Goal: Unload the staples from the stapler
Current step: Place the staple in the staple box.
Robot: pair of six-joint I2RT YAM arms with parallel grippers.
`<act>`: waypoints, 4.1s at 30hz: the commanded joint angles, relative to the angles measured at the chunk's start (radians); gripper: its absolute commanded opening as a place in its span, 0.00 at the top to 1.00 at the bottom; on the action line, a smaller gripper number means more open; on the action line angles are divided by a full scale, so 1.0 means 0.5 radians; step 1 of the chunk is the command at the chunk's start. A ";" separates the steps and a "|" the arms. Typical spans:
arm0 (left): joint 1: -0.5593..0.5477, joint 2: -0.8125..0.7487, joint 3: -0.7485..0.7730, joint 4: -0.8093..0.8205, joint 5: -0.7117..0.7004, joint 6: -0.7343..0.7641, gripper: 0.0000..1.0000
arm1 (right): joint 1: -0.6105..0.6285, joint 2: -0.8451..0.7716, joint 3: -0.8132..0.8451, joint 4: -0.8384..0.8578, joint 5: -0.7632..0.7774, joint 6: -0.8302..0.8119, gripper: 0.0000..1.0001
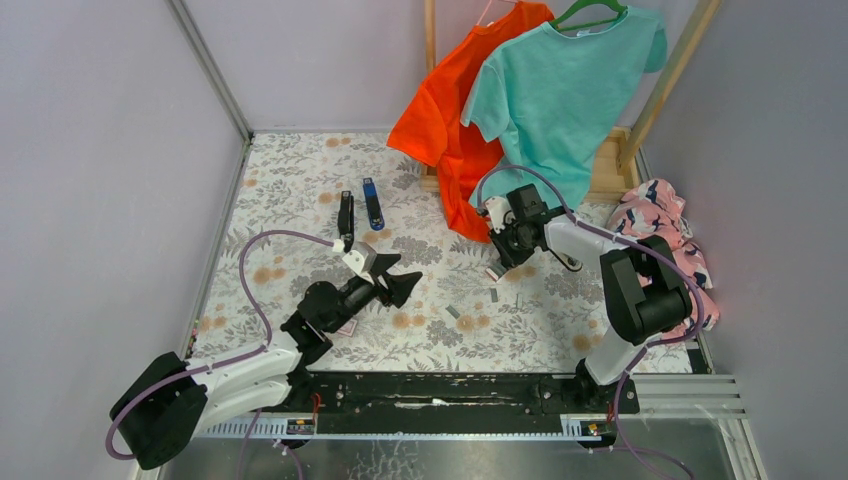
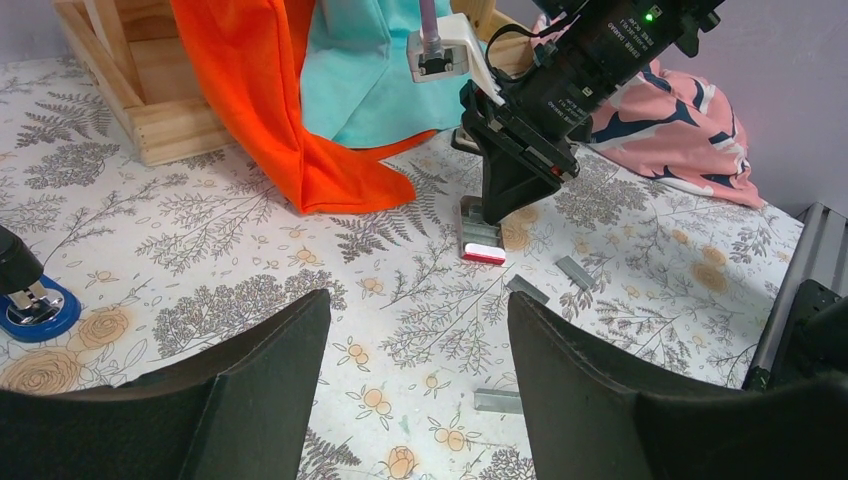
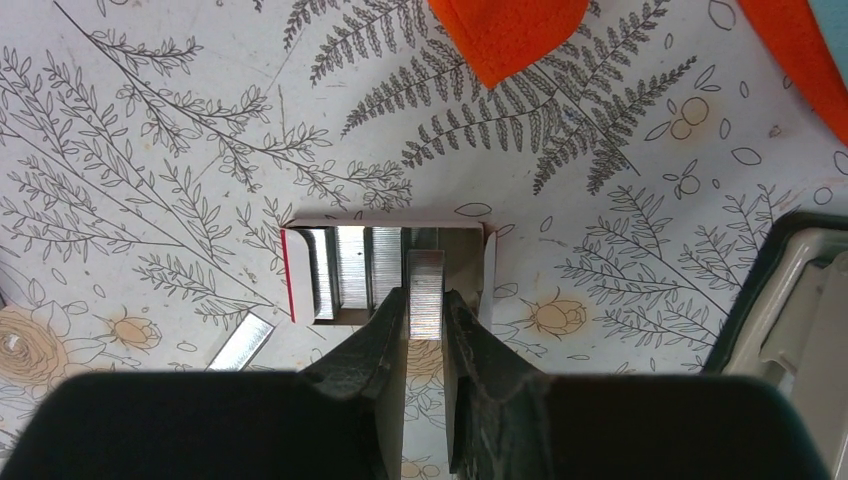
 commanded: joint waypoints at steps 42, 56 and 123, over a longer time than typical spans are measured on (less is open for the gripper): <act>0.004 0.222 -0.005 0.425 0.208 -0.033 0.27 | -0.037 0.013 0.058 0.098 -0.022 -0.058 0.78; -0.167 1.486 0.582 0.926 0.262 0.349 0.19 | -0.044 -0.206 0.004 0.115 -0.158 -0.040 0.78; -0.270 2.157 1.553 -0.153 0.146 0.328 0.25 | -0.255 -0.183 0.001 0.104 -0.544 0.065 0.79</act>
